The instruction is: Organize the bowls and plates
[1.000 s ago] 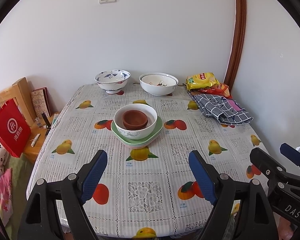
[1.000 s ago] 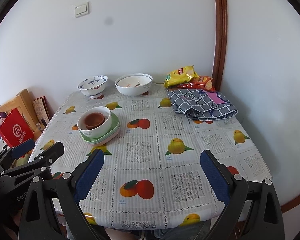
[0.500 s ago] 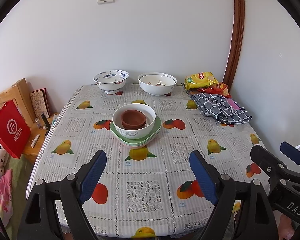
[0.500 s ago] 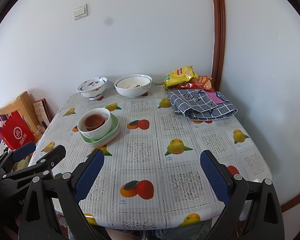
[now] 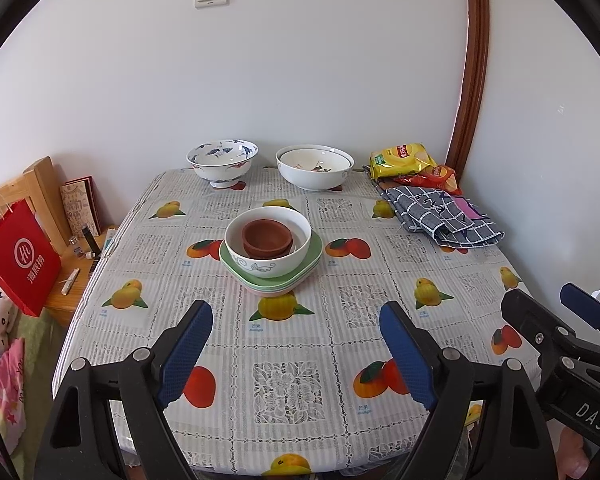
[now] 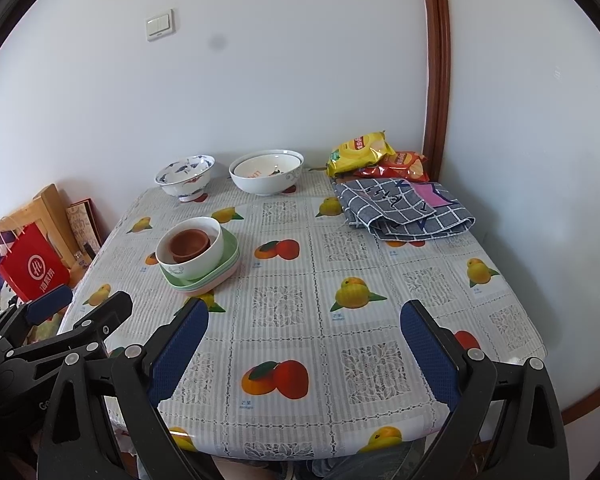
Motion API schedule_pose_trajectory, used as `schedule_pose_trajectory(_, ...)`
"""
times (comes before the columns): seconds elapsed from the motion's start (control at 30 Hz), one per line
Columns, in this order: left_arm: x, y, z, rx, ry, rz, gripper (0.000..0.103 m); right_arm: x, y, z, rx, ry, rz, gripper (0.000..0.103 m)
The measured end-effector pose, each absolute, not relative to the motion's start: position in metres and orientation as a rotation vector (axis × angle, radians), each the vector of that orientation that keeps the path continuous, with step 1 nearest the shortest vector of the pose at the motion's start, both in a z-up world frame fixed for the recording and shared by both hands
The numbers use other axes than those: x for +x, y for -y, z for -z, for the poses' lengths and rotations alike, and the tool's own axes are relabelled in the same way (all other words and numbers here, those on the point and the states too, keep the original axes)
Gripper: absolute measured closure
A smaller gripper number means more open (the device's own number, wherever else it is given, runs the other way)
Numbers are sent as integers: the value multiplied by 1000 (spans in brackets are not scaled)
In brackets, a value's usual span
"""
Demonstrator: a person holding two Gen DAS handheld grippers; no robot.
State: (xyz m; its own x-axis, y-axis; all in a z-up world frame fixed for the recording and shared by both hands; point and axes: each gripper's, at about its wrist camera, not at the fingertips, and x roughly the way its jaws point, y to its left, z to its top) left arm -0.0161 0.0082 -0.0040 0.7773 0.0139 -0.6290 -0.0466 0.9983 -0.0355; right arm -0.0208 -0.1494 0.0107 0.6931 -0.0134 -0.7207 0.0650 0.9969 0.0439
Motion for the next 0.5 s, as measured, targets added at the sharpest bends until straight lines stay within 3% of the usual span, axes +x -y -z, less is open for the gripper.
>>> schedule_pose_trajectory(0.5, -16, -8, 3, -49, -680, -33, 18, -21, 148, -12, 68, -800, 39, 7)
